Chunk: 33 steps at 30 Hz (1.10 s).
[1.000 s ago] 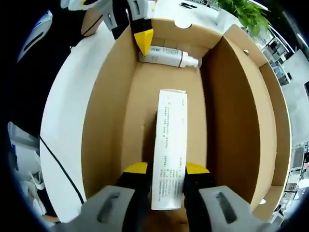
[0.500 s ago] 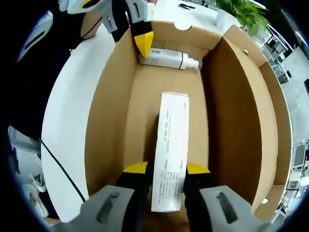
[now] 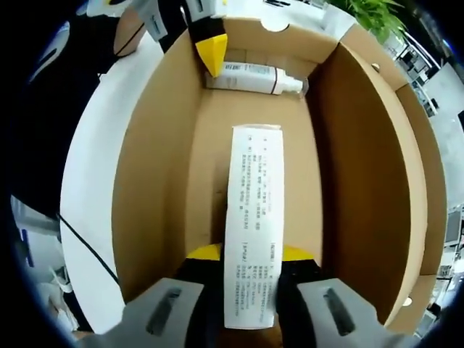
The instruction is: Operate the shoe box by opening the lid, removing the specified soft item, and placing it in the target area until the item is outside and the box remains undamaged.
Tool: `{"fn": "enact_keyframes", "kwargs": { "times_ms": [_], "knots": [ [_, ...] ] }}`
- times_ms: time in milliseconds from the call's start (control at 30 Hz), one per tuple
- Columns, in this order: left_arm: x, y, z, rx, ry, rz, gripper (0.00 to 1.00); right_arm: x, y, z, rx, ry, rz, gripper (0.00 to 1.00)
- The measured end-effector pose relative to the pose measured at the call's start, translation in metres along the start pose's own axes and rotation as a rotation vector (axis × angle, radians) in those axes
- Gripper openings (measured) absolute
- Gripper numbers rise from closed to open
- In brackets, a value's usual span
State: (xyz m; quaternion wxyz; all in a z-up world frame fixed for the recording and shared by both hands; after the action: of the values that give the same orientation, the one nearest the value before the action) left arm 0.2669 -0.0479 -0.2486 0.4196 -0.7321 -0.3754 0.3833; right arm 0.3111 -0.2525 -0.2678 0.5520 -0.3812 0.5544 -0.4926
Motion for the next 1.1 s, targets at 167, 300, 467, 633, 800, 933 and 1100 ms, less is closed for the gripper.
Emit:
{"fn": "enact_keyframes", "kwargs": {
  "times_ms": [167, 300, 467, 633, 800, 933, 1100],
  "knots": [
    [-0.0008, 0.0003, 0.0001, 0.000, 0.002, 0.001, 0.13, -0.0001, 0.0004, -0.0011, -0.003, 0.017, 0.000, 0.23],
    [-0.0011, 0.0005, 0.0003, 0.000, 0.001, -0.001, 0.13, 0.0006, 0.0008, -0.0029, 0.013, 0.015, 0.006, 0.23],
    [-0.0007, 0.0003, 0.0005, -0.001, 0.001, -0.003, 0.13, 0.0009, 0.0011, -0.0029, 0.021, 0.100, -0.003, 0.23],
    [-0.0007, 0.0004, 0.0001, -0.001, 0.000, -0.004, 0.13, 0.0018, 0.0014, -0.0004, 0.006, 0.104, 0.003, 0.23],
    [-0.0008, 0.0004, -0.0001, 0.000, 0.002, -0.005, 0.13, 0.0036, 0.0010, -0.0012, 0.012, 0.141, 0.018, 0.23],
    [-0.0007, 0.0005, -0.0008, 0.000, 0.003, -0.005, 0.13, 0.0059, 0.0004, -0.0028, 0.031, 0.184, 0.041, 0.23],
    [-0.0013, 0.0004, -0.0005, 0.000, 0.006, -0.008, 0.13, 0.0080, -0.0006, -0.0049, 0.055, 0.228, 0.064, 0.22]
  ]
}}
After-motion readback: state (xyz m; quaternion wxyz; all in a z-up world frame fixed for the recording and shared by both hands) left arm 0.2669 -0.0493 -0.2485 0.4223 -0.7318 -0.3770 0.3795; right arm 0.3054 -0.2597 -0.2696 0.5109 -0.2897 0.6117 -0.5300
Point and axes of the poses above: the point that each gripper's makers call its tool centre point, and the gripper's own axes: y roughly forward along the fingers, z roughly to its right, x roughly out of its underside, the point moved 8 cm from there along -y, roughly backward along the fingers, and after that the axes turned 1 degree about y, right-handed, at the moved point
